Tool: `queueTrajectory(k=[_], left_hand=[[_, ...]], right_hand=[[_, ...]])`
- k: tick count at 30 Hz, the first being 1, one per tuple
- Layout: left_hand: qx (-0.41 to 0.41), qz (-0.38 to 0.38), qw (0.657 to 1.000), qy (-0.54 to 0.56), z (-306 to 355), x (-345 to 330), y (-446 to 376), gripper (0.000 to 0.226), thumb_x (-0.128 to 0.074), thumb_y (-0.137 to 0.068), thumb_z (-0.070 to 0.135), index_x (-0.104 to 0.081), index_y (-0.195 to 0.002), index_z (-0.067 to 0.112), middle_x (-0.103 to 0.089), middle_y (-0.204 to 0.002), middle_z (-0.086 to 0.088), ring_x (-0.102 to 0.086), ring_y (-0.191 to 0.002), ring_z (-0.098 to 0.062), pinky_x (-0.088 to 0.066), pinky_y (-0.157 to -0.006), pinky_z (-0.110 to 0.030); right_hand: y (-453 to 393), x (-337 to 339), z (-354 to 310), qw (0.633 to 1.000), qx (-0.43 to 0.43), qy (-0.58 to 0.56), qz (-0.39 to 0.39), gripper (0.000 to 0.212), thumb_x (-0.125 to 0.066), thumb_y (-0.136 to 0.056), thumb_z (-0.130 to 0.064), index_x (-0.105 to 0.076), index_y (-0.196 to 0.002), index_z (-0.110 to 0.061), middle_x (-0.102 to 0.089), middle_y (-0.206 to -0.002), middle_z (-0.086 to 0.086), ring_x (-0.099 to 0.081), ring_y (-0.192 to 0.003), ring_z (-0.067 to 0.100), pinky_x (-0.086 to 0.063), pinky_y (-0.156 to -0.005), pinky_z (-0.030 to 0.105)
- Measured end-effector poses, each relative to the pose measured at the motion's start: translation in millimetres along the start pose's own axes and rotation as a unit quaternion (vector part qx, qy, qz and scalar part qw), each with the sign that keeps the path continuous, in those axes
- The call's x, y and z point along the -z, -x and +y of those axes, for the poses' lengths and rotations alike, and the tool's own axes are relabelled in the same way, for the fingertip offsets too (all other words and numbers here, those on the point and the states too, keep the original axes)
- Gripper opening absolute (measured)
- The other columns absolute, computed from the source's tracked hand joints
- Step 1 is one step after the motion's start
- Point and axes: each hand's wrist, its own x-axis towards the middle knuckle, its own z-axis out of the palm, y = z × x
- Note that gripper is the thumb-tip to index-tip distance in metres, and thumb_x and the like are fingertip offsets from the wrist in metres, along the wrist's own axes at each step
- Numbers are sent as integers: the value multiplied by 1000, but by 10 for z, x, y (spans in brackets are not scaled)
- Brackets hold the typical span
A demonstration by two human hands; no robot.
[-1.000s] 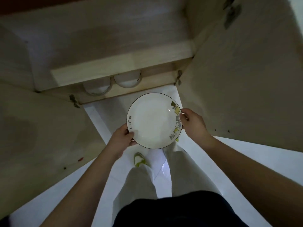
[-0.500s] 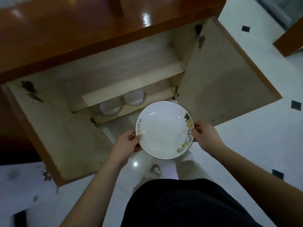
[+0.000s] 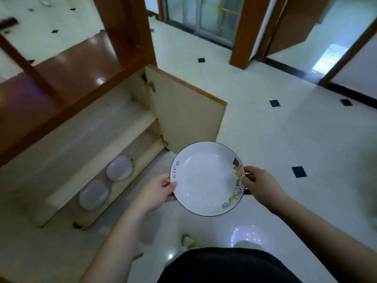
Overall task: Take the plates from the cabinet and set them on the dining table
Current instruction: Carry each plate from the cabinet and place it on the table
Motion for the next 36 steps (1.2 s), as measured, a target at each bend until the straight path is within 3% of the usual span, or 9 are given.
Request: queueTrajectory(k=[3, 11, 14, 16, 18, 20, 25, 29, 36], left_hand=[[-13, -59, 998, -31, 243, -428, -112, 26, -50, -98, 6, -64, -120, 12, -74, -103, -11, -72, -92, -21, -58, -78, -25], [-28, -240, 962, -124, 761, -2168, -85, 31, -54, -96, 6, -62, -122, 22, -74, -106, -7, -71, -97, -23, -56, -76, -20], [-31, -294, 941, -164, 814, -2945, 52, 32, -53, -96, 5, -61, -124, 18, -75, -88, -4, -70, -70, -18, -54, -66, -18], [-29, -317, 929, -190, 795, -3463, 174, 30, -52, -96, 5, -63, -121, 17, -74, -79, -2, -68, -64, -16, -53, -63, -16], [-20, -341, 917, -206, 753, -3954, 298, 29, -54, -95, 8, -66, -119, 20, -75, -96, -10, -71, -87, -26, -56, -77, -22], [-18, -361, 906, -219, 687, -4380, 384, 28, -55, -95, 10, -68, -116, 23, -73, -106, -15, -68, -99, -29, -56, -84, -27], [-22, -377, 904, -201, 529, -5310, 663, 25, -58, -95, 15, -69, -117, 19, -74, -107, -8, -70, -95, -20, -56, -82, -24], [-25, -373, 914, -159, 513, -5962, 767, 26, -60, -94, 16, -66, -118, 11, -74, -107, -5, -70, -93, -14, -56, -75, -19], [-63, -447, 870, -199, 735, -7158, 578, 22, -52, -98, 13, -70, -111, 14, -75, -103, -1, -69, -90, -10, -55, -76, -17]], right_hand=[[243, 395, 290, 998, -20, -44, 51, 29, -46, -91, -5, -67, -104, -19, -76, -83, 0, -73, -74, 15, -58, -81, 43], [1290, 1487, 1421, 954, -80, -209, 198, 26, -48, -90, -1, -61, -106, -18, -75, -90, 3, -73, -79, 19, -60, -77, 37], [1795, 1831, 1922, 926, -93, -271, 245, 29, -49, -89, 0, -61, -110, -16, -74, -95, 5, -72, -83, 21, -59, -78, 39], [2138, 2042, 2250, 915, -97, -287, 266, 34, -49, -87, 0, -60, -112, -20, -73, -98, 4, -72, -84, 21, -59, -80, 41], [2450, 2248, 2556, 907, -97, -302, 276, 40, -49, -86, 1, -59, -115, -26, -73, -99, 3, -72, -86, 21, -58, -82, 41], [2720, 2426, 2824, 899, -102, -315, 288, 44, -48, -86, 2, -58, -116, -29, -74, -97, 4, -72, -87, 22, -57, -83, 41], [3232, 2762, 3322, 861, -123, -357, 340, 46, -46, -87, 6, -54, -123, -21, -74, -97, 8, -72, -86, 25, -58, -79, 38], [3411, 3042, 3601, 837, -132, -377, 373, 47, -44, -85, 7, -56, -121, -20, -75, -97, 6, -72, -88, 26, -57, -84, 44], [3387, 3744, 4070, 775, -154, -418, 448, 47, -44, -84, 9, -54, -123, -15, -73, -103, 5, -72, -89, 24, -59, -76, 41]])
